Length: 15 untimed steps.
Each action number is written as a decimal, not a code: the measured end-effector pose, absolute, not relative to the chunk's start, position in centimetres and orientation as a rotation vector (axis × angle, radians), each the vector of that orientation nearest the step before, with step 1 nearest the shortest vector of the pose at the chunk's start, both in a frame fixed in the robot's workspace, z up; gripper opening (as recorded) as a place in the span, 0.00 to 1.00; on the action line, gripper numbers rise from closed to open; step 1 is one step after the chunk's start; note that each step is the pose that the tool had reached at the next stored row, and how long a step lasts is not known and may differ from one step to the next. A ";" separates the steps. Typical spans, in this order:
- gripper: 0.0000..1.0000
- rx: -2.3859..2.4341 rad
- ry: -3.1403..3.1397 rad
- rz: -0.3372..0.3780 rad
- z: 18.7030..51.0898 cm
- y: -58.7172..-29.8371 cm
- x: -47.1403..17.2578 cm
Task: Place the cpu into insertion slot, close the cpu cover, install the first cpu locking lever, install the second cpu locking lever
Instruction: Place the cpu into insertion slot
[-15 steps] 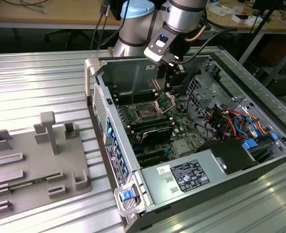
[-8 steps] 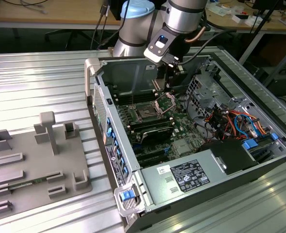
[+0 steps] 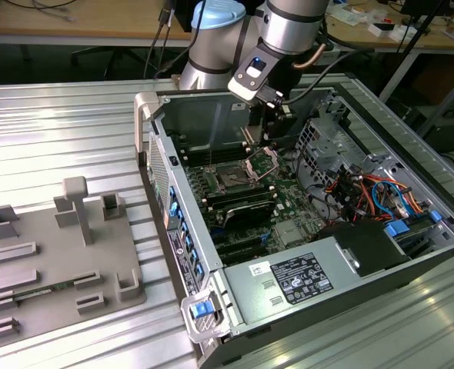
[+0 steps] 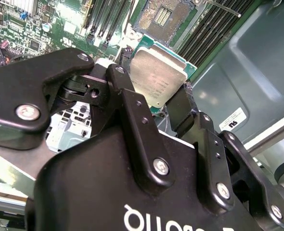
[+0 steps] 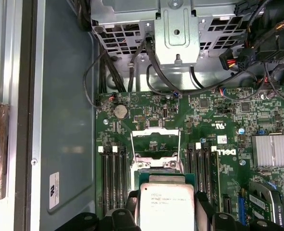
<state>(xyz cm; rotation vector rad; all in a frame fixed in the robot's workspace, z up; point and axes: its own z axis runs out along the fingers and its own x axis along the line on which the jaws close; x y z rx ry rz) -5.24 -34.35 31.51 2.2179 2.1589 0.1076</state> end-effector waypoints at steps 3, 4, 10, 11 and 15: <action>0.55 2.218 2.159 0.107 31.4 -34.4 -5.2; 0.55 2.218 2.159 0.108 31.4 -34.4 -5.2; 0.55 2.218 2.159 0.108 31.3 -34.4 -5.3; 0.55 2.218 2.159 0.108 31.3 -34.4 -5.3; 0.55 2.218 2.159 0.108 31.2 -34.4 -5.3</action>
